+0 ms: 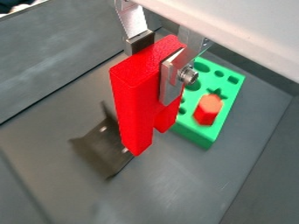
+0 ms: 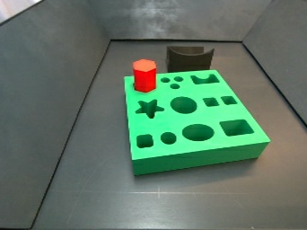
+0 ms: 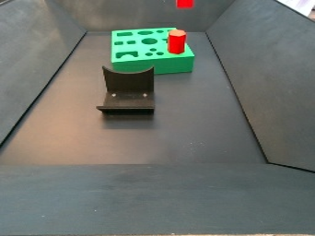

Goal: Pick up the double-square object. Move up. Move to above the board. Insert the double-square object.
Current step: Move to above the board.

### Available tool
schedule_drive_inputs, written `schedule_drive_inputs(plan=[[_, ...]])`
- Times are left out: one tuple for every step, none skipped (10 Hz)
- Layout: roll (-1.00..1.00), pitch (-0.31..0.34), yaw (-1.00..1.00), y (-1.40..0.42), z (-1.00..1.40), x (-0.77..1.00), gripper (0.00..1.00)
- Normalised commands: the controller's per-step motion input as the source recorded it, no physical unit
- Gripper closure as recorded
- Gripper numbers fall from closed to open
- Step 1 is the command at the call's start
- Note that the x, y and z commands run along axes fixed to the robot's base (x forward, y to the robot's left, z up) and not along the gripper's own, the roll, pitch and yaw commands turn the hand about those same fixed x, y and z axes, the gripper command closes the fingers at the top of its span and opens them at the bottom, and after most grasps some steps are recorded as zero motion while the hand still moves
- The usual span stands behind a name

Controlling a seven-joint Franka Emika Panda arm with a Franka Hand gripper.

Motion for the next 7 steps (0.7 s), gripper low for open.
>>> schedule_drive_inputs(plan=[[0.03, 0.066, 0.0, -1.0, 0.1, 0.01, 1.0], [0.01, 0.036, 0.01, -1.0, 0.11, 0.01, 1.0], [0.0, 0.036, 0.0, -1.0, 0.11, 0.01, 1.0], [0.0, 0.046, 0.01, -1.0, 0.12, 0.02, 1.0], [0.0, 0.058, 0.01, -1.0, 0.12, 0.02, 1.0], [0.0, 0.068, 0.01, -1.0, 0.12, 0.03, 1.0], [0.0, 0.085, 0.01, -1.0, 0.13, 0.05, 1.0]])
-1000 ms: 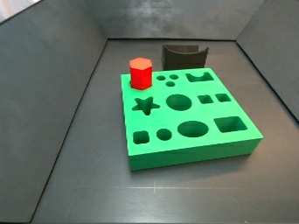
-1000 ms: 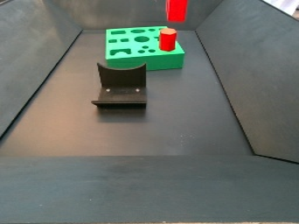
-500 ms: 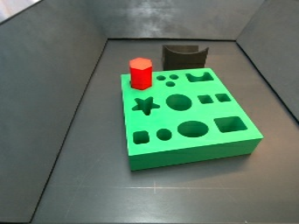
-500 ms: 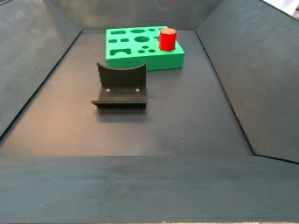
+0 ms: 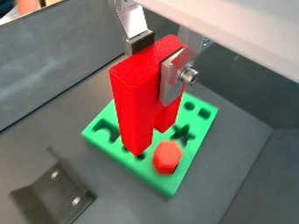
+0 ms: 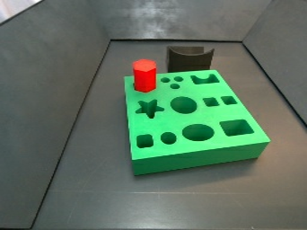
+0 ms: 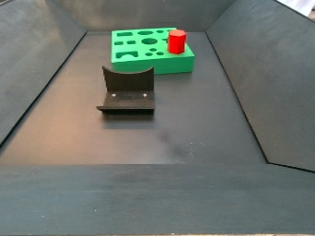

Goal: Pick up the double-square object. Move up. Move to above the board. Insert the double-square object.
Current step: Move to above the board, then insert the double-square object.

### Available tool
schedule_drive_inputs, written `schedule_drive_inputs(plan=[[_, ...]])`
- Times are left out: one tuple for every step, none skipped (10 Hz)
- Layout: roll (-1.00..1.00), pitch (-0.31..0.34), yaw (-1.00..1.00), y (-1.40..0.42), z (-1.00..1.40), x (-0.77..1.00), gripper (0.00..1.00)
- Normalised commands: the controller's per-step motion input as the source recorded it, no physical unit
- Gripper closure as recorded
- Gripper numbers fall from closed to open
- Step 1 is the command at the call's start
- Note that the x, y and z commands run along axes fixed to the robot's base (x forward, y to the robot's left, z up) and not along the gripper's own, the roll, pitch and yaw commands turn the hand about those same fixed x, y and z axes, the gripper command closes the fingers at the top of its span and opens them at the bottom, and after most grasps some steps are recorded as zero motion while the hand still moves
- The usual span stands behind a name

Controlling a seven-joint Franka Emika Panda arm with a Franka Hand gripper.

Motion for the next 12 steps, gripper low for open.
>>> schedule_drive_inputs(plan=[[0.01, 0.101, 0.01, -1.0, 0.13, 0.06, 1.0], [0.01, 0.111, 0.0, -1.0, 0.13, 0.07, 1.0], [0.01, 0.13, 0.01, -0.88, 0.13, 0.11, 1.0], [0.01, 0.138, 0.01, -0.59, 0.09, 0.1, 1.0], [0.02, 0.132, 0.01, -0.35, 0.06, 0.09, 1.0], [0.02, 0.106, 0.01, -0.19, 0.04, 0.07, 1.0], [-0.01, -0.037, 0.0, 0.0, -0.01, 0.0, 1.0], [-0.01, -0.069, 0.0, 0.0, -0.05, 0.0, 1.0], [0.0, -0.024, 0.0, 0.0, -0.07, 0.0, 1.0], [0.0, -0.069, 0.0, 0.0, -0.05, 0.0, 1.0], [-0.01, -0.069, 0.0, 0.0, -0.06, 0.0, 1.0], [0.0, -0.04, 0.0, -0.04, -0.05, 0.0, 1.0]])
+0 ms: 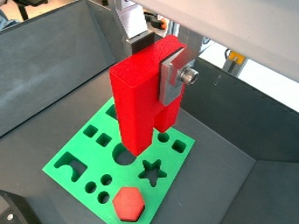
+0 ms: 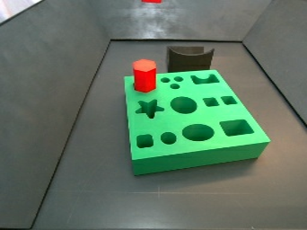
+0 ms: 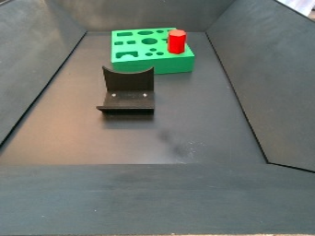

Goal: Pick up the double-square object. Move up. Move to above the board. Insert the double-square object.
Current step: Insert the double-square object.

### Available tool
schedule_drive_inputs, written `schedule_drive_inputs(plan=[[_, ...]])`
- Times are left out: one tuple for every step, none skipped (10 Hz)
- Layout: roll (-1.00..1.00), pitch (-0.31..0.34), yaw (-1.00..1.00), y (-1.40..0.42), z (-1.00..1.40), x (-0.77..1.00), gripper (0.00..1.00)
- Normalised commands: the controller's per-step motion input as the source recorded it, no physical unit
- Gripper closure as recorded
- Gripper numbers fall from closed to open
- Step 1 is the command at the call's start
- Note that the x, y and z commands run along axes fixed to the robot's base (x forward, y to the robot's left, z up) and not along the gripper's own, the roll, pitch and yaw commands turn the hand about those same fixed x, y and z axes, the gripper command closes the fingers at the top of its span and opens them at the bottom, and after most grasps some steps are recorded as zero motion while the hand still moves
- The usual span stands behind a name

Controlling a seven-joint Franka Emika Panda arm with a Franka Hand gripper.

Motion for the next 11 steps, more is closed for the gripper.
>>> schedule_drive_inputs(plan=[[0.0, 0.0, 0.0, -0.06, -0.03, 0.03, 1.0], [0.0, 0.0, 0.0, 0.0, 0.0, -0.03, 1.0], [0.0, 0.0, -0.27, 0.0, -0.15, 0.09, 1.0], [0.01, 0.0, -0.45, 0.0, -0.33, 0.64, 1.0], [0.05, 0.0, -0.47, 0.0, -0.37, 0.63, 1.0], [0.06, 0.029, -0.43, 0.0, -0.36, 0.65, 1.0], [0.03, 0.019, -0.5, 0.0, -0.27, 0.59, 1.0], [0.02, 0.0, -0.49, 0.0, -0.25, 0.63, 1.0], [0.01, 0.0, -0.58, 0.0, -0.25, 0.55, 1.0], [0.0, 0.0, -0.6, 0.0, -0.17, 0.52, 1.0], [0.0, 0.0, -0.62, 0.0, -0.13, 0.5, 1.0]])
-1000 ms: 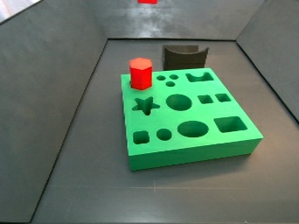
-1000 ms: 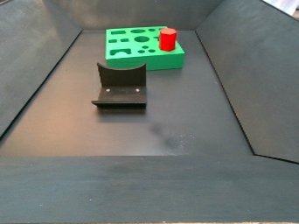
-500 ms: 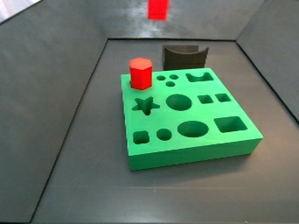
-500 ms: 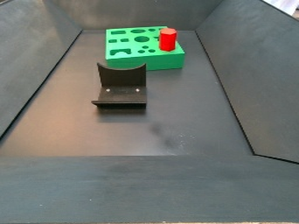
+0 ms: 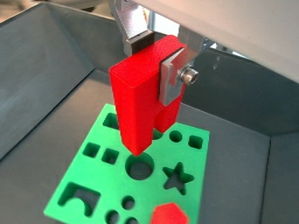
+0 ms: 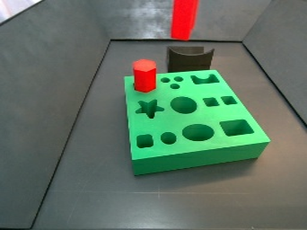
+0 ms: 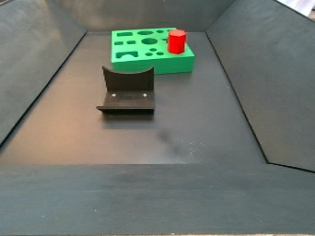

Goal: Pick up the double-square object. Move up. Move to above the board. Insert the double-square object.
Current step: Insert the double-square object.

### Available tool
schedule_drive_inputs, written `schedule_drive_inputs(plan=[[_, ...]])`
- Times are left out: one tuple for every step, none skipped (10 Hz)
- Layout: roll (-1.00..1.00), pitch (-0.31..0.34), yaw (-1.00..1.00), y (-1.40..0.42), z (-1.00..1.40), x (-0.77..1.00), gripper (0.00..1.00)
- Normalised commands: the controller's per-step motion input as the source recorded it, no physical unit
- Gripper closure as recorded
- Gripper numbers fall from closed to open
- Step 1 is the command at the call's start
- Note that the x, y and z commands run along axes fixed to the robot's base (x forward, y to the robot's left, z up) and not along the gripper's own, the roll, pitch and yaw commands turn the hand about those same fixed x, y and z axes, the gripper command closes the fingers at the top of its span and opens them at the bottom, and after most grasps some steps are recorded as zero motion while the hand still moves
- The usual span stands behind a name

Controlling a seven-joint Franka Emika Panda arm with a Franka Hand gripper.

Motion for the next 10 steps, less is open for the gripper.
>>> schedule_drive_inputs(plan=[[0.0, 0.0, -0.57, 0.0, -0.13, 0.53, 1.0], [0.0, 0.004, -0.52, 0.0, -0.12, 0.59, 1.0], [0.0, 0.0, -0.51, 0.0, -0.15, 0.61, 1.0], [0.0, 0.01, -0.51, 0.0, -0.17, 0.6, 1.0], [0.03, 0.014, -0.54, 0.01, -0.33, 0.57, 1.0], [0.02, 0.0, -0.56, 0.01, -0.31, 0.57, 1.0], [0.0, 0.089, -0.39, 0.03, -0.27, 0.67, 1.0], [0.0, 0.06, -0.37, -0.01, -0.42, 0.67, 1.0], [0.0, 0.046, -0.42, -0.01, -0.41, 0.62, 1.0], [0.0, 0.049, -0.5, 0.0, -0.43, 0.55, 1.0]])
